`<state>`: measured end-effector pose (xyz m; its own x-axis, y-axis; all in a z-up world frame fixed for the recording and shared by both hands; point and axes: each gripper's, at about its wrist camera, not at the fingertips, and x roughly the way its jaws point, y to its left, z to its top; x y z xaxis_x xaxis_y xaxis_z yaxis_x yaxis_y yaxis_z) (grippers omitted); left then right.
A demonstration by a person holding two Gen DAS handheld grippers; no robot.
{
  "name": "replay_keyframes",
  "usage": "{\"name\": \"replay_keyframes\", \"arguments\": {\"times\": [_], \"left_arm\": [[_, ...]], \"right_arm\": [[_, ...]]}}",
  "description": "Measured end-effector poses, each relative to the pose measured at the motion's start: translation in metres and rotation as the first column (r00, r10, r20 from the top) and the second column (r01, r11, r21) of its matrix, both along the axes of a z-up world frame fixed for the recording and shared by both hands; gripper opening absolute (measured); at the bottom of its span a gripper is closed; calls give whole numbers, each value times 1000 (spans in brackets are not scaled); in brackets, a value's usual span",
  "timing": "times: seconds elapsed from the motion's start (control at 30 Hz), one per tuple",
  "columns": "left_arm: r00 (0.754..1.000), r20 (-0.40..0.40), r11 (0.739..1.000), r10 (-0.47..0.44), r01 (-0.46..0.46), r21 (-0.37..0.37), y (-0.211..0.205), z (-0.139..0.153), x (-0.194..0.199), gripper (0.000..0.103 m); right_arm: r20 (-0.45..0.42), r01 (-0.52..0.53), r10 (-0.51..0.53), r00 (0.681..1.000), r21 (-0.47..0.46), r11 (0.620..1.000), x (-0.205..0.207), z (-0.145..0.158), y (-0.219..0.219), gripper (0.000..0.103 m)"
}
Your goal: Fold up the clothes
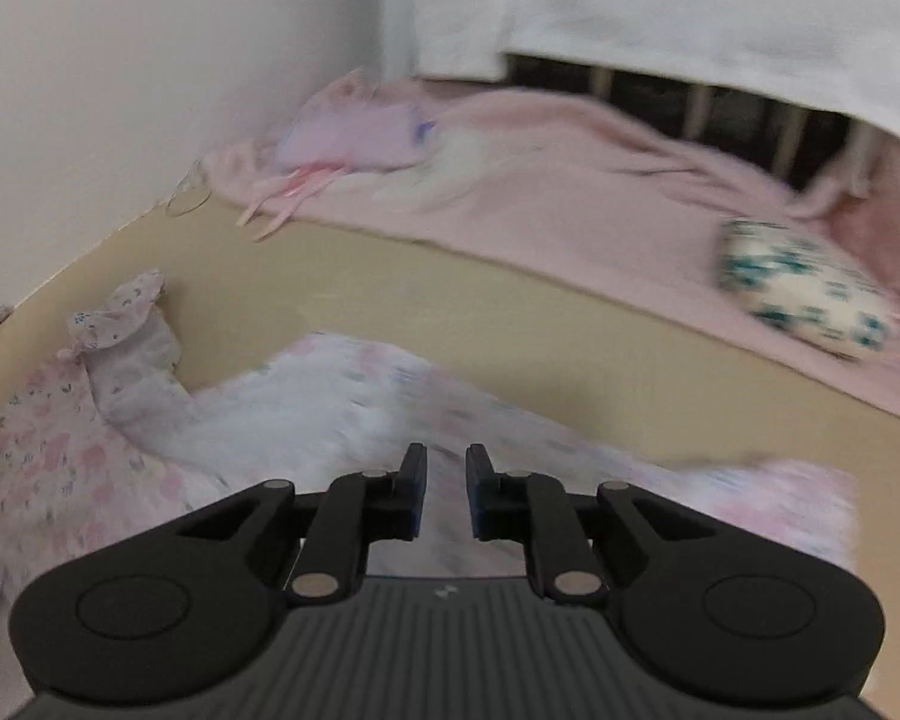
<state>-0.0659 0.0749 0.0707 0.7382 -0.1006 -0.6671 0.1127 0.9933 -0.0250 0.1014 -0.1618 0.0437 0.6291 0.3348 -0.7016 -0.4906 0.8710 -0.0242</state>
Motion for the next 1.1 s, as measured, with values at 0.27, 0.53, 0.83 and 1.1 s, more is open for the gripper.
{"name": "replay_keyframes", "arguments": {"times": [0.27,0.53,0.83,1.1], "left_arm": [[990,-135,993,-32,47,110,-17,-19,129,11],[999,-23,988,48,-44,147,-3,-53,139,14],[999,14,995,32,-34,93,7,-14,107,27],[1000,31,993,4,-7,115,-21,33,76,43]], "right_arm": [[-66,67,-65,996,18,998,1,-18,-40,13],[-15,39,-39,999,27,999,3,-34,-39,16],[20,67,-68,997,54,996,-53,0,-90,34],[54,-9,3,999,122,992,-158,24,-102,40]]}}
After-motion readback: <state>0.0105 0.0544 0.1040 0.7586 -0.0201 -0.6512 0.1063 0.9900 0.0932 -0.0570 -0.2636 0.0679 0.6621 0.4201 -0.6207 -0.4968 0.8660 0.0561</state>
